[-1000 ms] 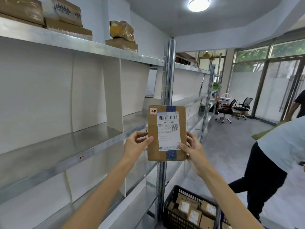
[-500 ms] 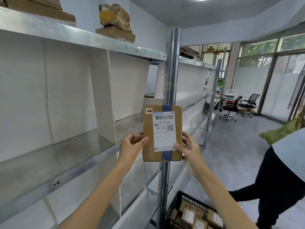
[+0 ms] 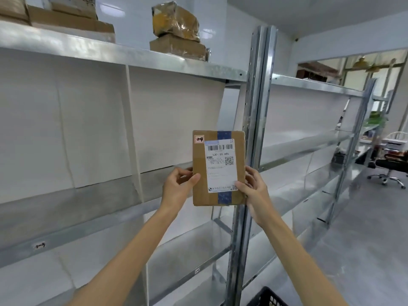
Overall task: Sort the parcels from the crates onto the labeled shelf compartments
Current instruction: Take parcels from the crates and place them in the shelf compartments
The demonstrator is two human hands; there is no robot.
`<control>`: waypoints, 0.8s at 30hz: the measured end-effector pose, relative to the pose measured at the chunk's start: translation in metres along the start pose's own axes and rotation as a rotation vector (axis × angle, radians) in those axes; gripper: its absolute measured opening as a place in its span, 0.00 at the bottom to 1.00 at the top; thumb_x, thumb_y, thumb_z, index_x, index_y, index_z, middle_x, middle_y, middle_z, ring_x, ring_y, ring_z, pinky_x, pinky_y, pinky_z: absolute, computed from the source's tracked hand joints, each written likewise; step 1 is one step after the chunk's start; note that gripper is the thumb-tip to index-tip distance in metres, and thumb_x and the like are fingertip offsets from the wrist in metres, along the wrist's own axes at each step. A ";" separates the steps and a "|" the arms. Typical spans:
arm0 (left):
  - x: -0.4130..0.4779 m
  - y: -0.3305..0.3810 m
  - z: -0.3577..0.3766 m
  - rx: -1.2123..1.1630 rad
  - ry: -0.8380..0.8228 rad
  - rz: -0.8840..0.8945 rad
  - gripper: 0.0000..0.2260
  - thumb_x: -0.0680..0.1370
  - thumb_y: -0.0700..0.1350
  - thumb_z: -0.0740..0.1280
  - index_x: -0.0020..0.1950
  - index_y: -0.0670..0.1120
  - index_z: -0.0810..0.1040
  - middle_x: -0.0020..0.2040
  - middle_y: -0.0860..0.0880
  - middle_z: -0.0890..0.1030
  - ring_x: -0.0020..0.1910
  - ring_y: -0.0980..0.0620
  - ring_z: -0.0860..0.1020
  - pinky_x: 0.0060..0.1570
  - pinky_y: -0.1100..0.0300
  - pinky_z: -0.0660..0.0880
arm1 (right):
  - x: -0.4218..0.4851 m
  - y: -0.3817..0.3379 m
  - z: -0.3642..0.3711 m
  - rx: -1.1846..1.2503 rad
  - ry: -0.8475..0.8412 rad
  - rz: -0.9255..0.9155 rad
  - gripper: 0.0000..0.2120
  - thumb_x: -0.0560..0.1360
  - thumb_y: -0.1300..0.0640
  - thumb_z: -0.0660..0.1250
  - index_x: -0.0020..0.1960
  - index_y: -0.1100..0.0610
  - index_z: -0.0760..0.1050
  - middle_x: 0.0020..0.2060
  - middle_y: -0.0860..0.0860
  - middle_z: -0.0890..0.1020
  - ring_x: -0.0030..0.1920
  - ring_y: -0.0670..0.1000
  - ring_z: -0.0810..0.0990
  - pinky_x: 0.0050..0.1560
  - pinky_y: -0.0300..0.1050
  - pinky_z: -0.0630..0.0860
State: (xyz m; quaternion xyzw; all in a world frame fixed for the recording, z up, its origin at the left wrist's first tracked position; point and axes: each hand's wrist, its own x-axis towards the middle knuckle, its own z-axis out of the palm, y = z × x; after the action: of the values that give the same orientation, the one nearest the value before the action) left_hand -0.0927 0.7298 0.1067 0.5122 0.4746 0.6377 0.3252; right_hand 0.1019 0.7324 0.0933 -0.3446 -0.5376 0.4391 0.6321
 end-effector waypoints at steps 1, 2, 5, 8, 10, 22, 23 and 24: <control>0.001 0.001 0.005 -0.013 0.025 0.003 0.06 0.74 0.44 0.71 0.42 0.47 0.73 0.48 0.54 0.81 0.51 0.52 0.78 0.46 0.63 0.74 | 0.008 0.001 -0.004 0.007 -0.020 0.001 0.21 0.75 0.63 0.68 0.62 0.47 0.67 0.59 0.50 0.79 0.60 0.51 0.78 0.55 0.52 0.79; 0.002 0.001 0.010 -0.026 0.055 0.009 0.07 0.75 0.43 0.70 0.41 0.48 0.73 0.49 0.53 0.81 0.52 0.52 0.78 0.48 0.62 0.74 | 0.015 0.002 -0.006 0.014 -0.043 0.003 0.20 0.74 0.63 0.68 0.61 0.46 0.68 0.59 0.50 0.78 0.60 0.51 0.78 0.55 0.52 0.79; 0.002 0.000 0.018 -0.025 0.146 0.047 0.08 0.76 0.41 0.68 0.40 0.48 0.71 0.54 0.48 0.80 0.49 0.53 0.78 0.43 0.68 0.74 | 0.032 0.008 -0.004 0.057 -0.111 0.025 0.18 0.74 0.59 0.69 0.59 0.45 0.69 0.59 0.49 0.78 0.59 0.50 0.78 0.54 0.52 0.80; 0.003 -0.004 0.015 0.009 0.221 0.064 0.08 0.77 0.40 0.66 0.41 0.48 0.70 0.54 0.46 0.79 0.45 0.58 0.77 0.36 0.73 0.74 | 0.044 0.017 0.009 0.083 -0.133 0.045 0.17 0.74 0.57 0.69 0.59 0.47 0.68 0.56 0.47 0.79 0.57 0.48 0.79 0.53 0.50 0.80; 0.007 -0.010 0.011 0.021 0.283 0.086 0.07 0.78 0.39 0.65 0.42 0.48 0.70 0.53 0.47 0.79 0.44 0.60 0.77 0.36 0.75 0.73 | 0.054 0.026 0.021 0.056 -0.145 0.048 0.19 0.74 0.56 0.70 0.61 0.50 0.66 0.57 0.48 0.78 0.58 0.49 0.78 0.55 0.50 0.80; 0.064 -0.056 -0.011 0.128 0.374 0.224 0.28 0.71 0.59 0.61 0.69 0.50 0.65 0.64 0.51 0.75 0.62 0.56 0.75 0.57 0.59 0.76 | 0.122 0.074 0.081 0.039 -0.304 0.080 0.15 0.78 0.65 0.61 0.62 0.53 0.62 0.58 0.49 0.76 0.60 0.52 0.76 0.58 0.54 0.77; 0.066 -0.061 -0.010 0.140 0.383 0.223 0.27 0.72 0.58 0.61 0.69 0.51 0.65 0.64 0.51 0.75 0.62 0.56 0.75 0.57 0.58 0.76 | 0.126 0.078 0.081 0.028 -0.311 0.075 0.15 0.79 0.63 0.61 0.62 0.52 0.62 0.58 0.48 0.77 0.60 0.53 0.76 0.58 0.54 0.77; 0.069 -0.066 -0.009 0.157 0.385 0.235 0.24 0.73 0.57 0.60 0.68 0.52 0.66 0.64 0.51 0.75 0.62 0.57 0.74 0.57 0.60 0.76 | 0.129 0.083 0.081 0.025 -0.312 0.063 0.15 0.79 0.62 0.61 0.63 0.51 0.63 0.57 0.47 0.77 0.60 0.53 0.76 0.58 0.54 0.77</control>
State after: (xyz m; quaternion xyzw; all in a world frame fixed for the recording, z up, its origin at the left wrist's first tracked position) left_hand -0.1241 0.8114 0.0685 0.4566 0.5133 0.7181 0.1114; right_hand 0.0119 0.8800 0.0817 -0.2808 -0.6127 0.5135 0.5311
